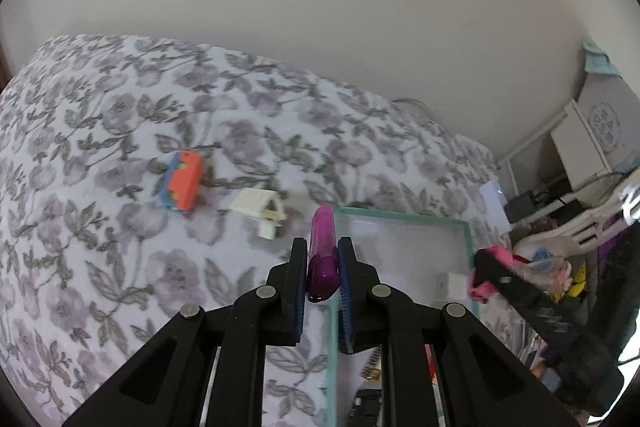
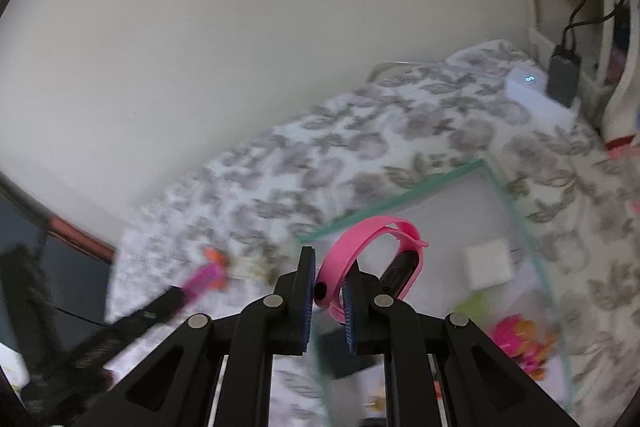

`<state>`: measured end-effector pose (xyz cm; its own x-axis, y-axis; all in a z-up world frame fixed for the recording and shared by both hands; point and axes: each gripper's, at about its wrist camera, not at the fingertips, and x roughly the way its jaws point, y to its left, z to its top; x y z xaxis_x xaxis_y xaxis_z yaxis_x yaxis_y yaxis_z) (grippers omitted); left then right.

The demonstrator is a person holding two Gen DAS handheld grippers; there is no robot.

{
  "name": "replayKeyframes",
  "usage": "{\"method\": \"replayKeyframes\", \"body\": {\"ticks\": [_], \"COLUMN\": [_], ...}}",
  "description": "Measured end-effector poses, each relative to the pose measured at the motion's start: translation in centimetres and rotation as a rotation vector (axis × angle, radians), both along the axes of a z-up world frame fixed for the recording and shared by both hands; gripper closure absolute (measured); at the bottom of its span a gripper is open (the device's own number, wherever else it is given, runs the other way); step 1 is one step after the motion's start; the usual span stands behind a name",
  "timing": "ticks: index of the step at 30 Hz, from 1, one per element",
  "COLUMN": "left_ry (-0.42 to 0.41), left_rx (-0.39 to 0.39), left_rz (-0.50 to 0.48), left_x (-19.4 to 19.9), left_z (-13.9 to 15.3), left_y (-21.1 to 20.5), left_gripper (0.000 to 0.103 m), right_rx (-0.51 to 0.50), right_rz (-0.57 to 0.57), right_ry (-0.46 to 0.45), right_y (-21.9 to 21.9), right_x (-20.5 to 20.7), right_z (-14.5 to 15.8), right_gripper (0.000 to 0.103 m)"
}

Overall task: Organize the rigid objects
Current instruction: 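Carry the pink band and magenta stick into the tray and open both tools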

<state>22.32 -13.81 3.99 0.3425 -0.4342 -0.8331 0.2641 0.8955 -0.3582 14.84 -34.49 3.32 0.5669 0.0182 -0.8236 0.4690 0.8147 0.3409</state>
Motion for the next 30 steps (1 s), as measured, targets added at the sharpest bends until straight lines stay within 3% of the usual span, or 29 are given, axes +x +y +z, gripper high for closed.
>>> {"method": "replayKeyframes", "body": {"ticks": [8, 18, 21, 23, 26, 27, 28, 30], "left_ry": [-0.008, 0.084, 0.089, 0.089, 0.106, 0.112, 0.111, 0.100], "left_rx": [0.049, 0.149, 0.151, 0.160, 0.154, 0.148, 0.142, 0.139], "left_rz": [-0.133, -0.189, -0.190, -0.188, -0.187, -0.185, -0.181, -0.173], "left_x": [-2.8, -4.2, -4.2, -4.2, -4.0, -3.9, -3.9, -3.8], "left_z": [-1.3, -5.6, -5.7, -5.7, -5.9, -5.8, -5.6, -5.1], "left_y": [-6.6, -10.2, -10.1, -10.1, -10.0, -9.9, -9.8, -9.5], "left_gripper": [0.087, 0.087, 0.087, 0.087, 0.071, 0.062, 0.059, 0.058], "right_rx": [-0.046, -0.035, -0.042, -0.043, -0.051, -0.060, -0.066, -0.082], "right_rz": [-0.100, -0.150, -0.146, -0.142, -0.137, -0.138, -0.137, -0.134], "right_ry": [0.111, 0.226, 0.238, 0.241, 0.248, 0.242, 0.236, 0.222], "right_y": [-3.7, -5.6, -5.4, -5.3, -5.2, -5.2, -5.1, -4.9], "right_x": [-1.8, -2.6, -2.5, -2.4, -2.4, -2.4, -2.4, -2.4], "right_z": [-2.5, -5.0, -5.2, -5.3, -5.1, -4.7, -4.4, -3.7], "right_gripper": [0.089, 0.085, 0.070, 0.068, 0.063, 0.055, 0.047, 0.043]}}
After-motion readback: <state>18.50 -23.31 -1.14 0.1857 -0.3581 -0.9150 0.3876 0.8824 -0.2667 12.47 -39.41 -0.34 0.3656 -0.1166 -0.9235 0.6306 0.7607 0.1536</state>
